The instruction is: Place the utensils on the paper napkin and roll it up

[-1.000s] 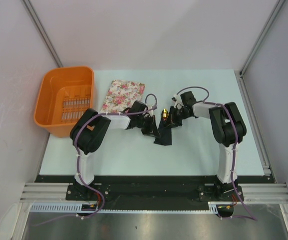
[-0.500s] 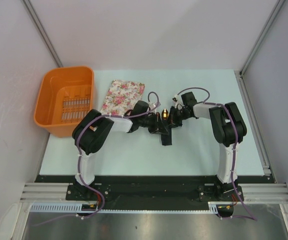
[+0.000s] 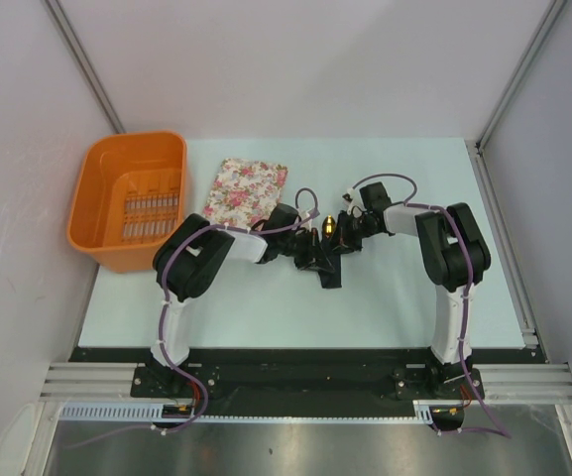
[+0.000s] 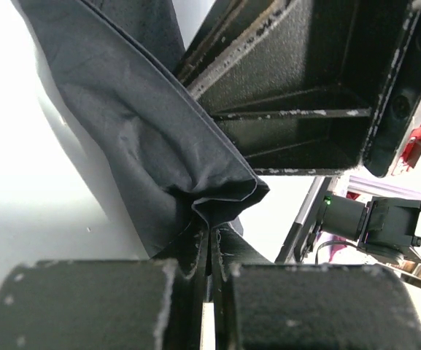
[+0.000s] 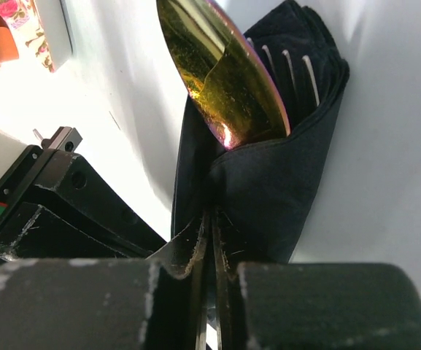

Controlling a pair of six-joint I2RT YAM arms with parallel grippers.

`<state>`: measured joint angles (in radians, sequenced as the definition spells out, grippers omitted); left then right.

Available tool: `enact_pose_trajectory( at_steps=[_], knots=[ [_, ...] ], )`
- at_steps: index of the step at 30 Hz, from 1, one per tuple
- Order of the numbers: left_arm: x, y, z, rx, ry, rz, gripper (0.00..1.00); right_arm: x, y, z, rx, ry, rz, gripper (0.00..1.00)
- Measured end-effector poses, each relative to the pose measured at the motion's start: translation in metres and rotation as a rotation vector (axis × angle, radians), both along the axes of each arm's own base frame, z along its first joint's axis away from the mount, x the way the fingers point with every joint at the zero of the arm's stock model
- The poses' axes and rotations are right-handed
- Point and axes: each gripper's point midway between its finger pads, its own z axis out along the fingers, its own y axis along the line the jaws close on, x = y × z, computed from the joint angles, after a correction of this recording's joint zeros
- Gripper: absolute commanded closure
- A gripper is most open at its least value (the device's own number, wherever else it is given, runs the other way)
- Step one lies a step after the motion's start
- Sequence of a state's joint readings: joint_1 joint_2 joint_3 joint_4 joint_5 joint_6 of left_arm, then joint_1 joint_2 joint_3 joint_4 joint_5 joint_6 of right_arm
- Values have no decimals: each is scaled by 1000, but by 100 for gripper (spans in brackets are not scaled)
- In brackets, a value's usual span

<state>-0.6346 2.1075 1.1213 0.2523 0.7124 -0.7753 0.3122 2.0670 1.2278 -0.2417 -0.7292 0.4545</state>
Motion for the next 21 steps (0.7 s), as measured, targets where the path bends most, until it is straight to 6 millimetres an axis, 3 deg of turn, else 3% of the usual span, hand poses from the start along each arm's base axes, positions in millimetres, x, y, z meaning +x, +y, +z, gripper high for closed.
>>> enact_pose_trajectory(
  at_steps=[12,21],
  knots=[
    [0,0,0,0,-14,-11,100,2,-21,9,-29,23,-33,90],
    [0,0,0,6,-25,-25,100,-3,-17,3,-40,24,-22,94]
  ],
)
